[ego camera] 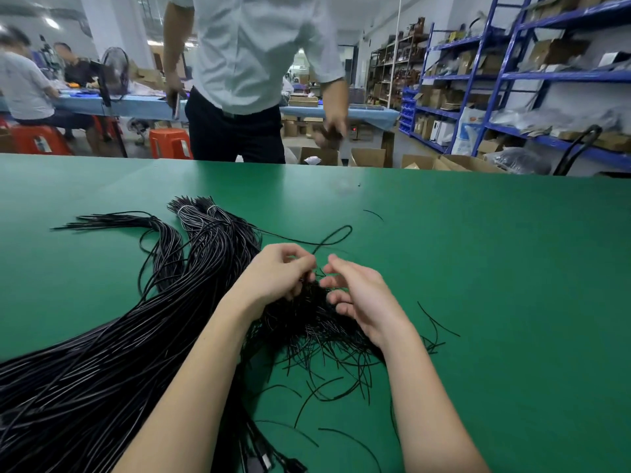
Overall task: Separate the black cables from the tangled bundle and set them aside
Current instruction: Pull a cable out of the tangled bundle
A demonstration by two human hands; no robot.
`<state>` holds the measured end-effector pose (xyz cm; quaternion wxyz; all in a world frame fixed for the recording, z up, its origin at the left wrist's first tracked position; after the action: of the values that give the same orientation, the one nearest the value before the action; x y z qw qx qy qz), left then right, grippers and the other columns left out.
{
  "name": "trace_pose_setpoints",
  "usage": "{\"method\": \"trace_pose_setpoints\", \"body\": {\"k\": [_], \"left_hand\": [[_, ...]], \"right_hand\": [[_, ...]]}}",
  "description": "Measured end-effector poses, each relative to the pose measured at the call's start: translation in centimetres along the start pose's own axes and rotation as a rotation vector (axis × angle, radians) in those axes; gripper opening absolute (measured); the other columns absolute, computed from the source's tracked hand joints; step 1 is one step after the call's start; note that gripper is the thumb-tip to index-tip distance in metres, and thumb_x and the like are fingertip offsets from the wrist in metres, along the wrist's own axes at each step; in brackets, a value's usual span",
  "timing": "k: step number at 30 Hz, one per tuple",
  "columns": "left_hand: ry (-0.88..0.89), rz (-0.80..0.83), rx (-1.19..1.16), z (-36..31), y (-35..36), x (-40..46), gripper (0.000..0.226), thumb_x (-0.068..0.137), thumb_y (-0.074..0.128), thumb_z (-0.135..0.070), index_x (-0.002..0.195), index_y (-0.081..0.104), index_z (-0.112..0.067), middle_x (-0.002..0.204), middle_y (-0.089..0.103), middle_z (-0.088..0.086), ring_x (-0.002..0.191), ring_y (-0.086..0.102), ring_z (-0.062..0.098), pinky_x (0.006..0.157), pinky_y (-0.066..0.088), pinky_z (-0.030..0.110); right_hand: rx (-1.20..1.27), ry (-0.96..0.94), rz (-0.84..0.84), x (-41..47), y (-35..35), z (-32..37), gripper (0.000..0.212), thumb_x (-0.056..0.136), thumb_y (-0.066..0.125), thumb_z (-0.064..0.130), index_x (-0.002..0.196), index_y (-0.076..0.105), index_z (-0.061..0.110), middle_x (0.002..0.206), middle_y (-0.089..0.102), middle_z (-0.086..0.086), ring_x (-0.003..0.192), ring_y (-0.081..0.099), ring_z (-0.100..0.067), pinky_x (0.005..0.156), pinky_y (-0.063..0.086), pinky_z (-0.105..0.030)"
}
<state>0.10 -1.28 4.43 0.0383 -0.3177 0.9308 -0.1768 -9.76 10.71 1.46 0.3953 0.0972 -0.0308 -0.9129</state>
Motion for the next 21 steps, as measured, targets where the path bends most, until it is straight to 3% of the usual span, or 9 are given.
{"method": "trace_pose_setpoints", "body": {"k": [4, 9, 11, 13, 16, 19, 21], "left_hand": [[-0.032, -0.154, -0.338, 0.0, -0.2, 0.2, 0.014, 0.098, 0.055, -0.006, 0.085, 0.061, -0.004, 0.07, 0.064, 0.003, 0.042, 0.051, 0.011, 0.041, 0.045, 0.02], [-0.05, -0.222, -0.458, 0.4, -0.5, 0.4, 0.013, 0.101, 0.056, -0.01, 0.092, 0.061, -0.002, 0.079, 0.065, 0.007, 0.048, 0.059, 0.01, 0.047, 0.049, 0.02], [-0.067, -0.213, -0.45, 0.3, -0.4, 0.4, 0.013, 0.101, 0.057, -0.013, 0.103, 0.061, 0.0, 0.085, 0.066, 0.008, 0.049, 0.059, 0.01, 0.049, 0.049, 0.019], [-0.063, -0.149, -0.256, 0.3, -0.4, 0.3, 0.019, 0.101, 0.059, -0.023, 0.108, 0.062, -0.006, 0.091, 0.069, 0.004, 0.051, 0.052, 0.008, 0.049, 0.044, 0.016], [-0.005, 0.112, 0.027, -0.2, -0.3, -0.5, 0.023, 0.099, 0.06, -0.037, 0.104, 0.067, -0.016, 0.089, 0.075, -0.007, 0.062, 0.051, 0.007, 0.053, 0.042, 0.013], [0.084, 0.326, 0.124, -0.9, 0.2, -1.1, 0.024, 0.099, 0.06, -0.038, 0.104, 0.065, -0.015, 0.086, 0.077, -0.006, 0.065, 0.055, 0.008, 0.052, 0.04, 0.014], [0.138, 0.305, 0.151, -0.9, 0.3, -1.1, 0.018, 0.1, 0.06, -0.03, 0.102, 0.064, -0.012, 0.08, 0.076, -0.003, 0.064, 0.059, 0.01, 0.055, 0.042, 0.015]], "right_hand": [[-0.189, -0.03, 0.27, -0.7, 0.6, -0.2, 0.023, 0.097, 0.067, 0.042, 0.099, 0.075, 0.021, 0.088, 0.076, 0.002, 0.054, 0.053, -0.008, 0.041, 0.036, -0.015], [-0.188, -0.08, 0.375, -1.2, 0.5, -0.1, 0.007, 0.097, 0.07, 0.021, 0.099, 0.07, 0.014, 0.085, 0.072, 0.003, 0.055, 0.049, -0.006, 0.041, 0.032, -0.014], [-0.125, -0.091, 0.277, -1.1, 0.5, 0.0, 0.009, 0.097, 0.069, 0.016, 0.104, 0.068, 0.01, 0.083, 0.07, 0.002, 0.056, 0.052, -0.006, 0.042, 0.036, -0.015], [0.082, -0.082, 0.114, -0.8, 0.4, 0.3, 0.013, 0.099, 0.066, 0.013, 0.111, 0.063, 0.008, 0.086, 0.066, -0.002, 0.056, 0.059, -0.007, 0.043, 0.043, -0.016], [0.376, -0.075, -0.067, -0.1, -0.2, 0.6, 0.008, 0.1, 0.062, 0.009, 0.108, 0.06, 0.006, 0.092, 0.063, -0.007, 0.055, 0.064, -0.007, 0.047, 0.05, -0.016], [0.471, -0.085, -0.142, 0.1, -0.5, 0.4, 0.004, 0.1, 0.062, 0.007, 0.102, 0.06, 0.004, 0.094, 0.063, -0.011, 0.057, 0.068, -0.007, 0.053, 0.054, -0.017], [0.432, -0.073, -0.195, 0.0, -0.7, 0.2, 0.009, 0.099, 0.066, 0.01, 0.094, 0.061, 0.003, 0.082, 0.065, -0.01, 0.054, 0.067, -0.007, 0.053, 0.054, -0.017]]}}
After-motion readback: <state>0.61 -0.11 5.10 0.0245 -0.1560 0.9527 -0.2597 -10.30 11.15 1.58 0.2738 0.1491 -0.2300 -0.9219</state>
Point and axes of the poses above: each hand's wrist, its own x-axis towards the middle knuckle, its own y-axis out of the palm, z = x × y, the point moved 1 cm from there along x, towards the middle knuckle
